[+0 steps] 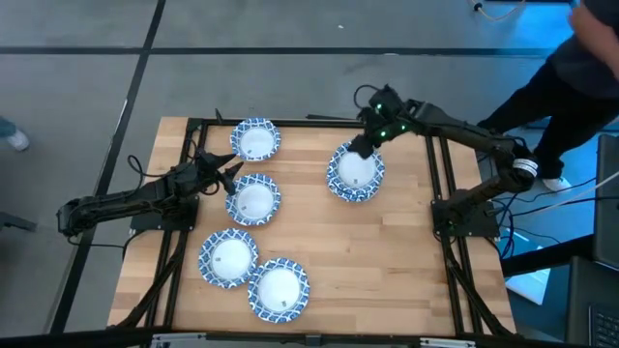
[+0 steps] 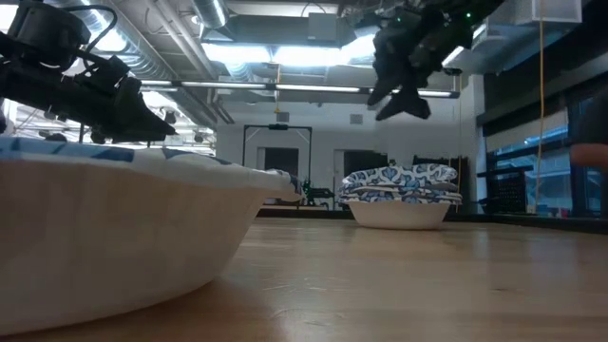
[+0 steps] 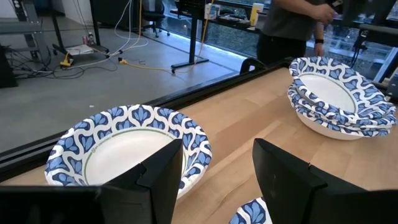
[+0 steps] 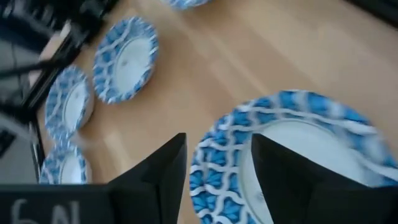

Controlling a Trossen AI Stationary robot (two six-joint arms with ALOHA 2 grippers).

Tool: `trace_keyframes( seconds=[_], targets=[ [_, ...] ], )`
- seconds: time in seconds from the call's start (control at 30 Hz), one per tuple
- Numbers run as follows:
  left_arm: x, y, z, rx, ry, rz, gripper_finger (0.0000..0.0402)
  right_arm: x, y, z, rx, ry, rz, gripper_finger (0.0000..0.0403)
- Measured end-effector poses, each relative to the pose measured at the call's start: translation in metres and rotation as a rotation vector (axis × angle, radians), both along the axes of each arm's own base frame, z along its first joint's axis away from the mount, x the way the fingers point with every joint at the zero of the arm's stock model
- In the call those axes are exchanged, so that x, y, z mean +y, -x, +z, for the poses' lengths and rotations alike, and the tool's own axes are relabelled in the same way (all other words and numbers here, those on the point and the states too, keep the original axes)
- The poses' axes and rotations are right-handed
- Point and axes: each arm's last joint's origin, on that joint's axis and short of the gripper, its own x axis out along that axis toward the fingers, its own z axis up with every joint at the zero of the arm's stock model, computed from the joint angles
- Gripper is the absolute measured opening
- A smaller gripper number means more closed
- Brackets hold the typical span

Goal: Nest bowls inside each other
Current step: Stack the white bowl on the white bowl

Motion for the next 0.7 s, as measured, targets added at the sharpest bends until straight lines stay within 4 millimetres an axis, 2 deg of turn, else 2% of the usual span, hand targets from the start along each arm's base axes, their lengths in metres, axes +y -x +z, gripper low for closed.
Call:
trace_keyframes(
  seconds=[0.3, 0.57, 0.7],
  targets=[
    [0.000, 0.000, 0.000, 0.000, 0.000, 0.000, 0.0190, 0.050, -0.031, -0.016, -0.079, 0.083, 0.231, 0.0181],
    [-0.001, -0.001, 0.000, -0.002, 0.007, -0.036, 0.0190, 0.087, -0.030, -0.059, 0.048, 0.113, 0.305, 0.0181],
    [-0.002, -0.001, 0.000, -0.005, 0.015, -0.078, 0.0190, 0.105, -0.030, -0.074, -0.012, 0.128, 0.334, 0.0181]
  ],
)
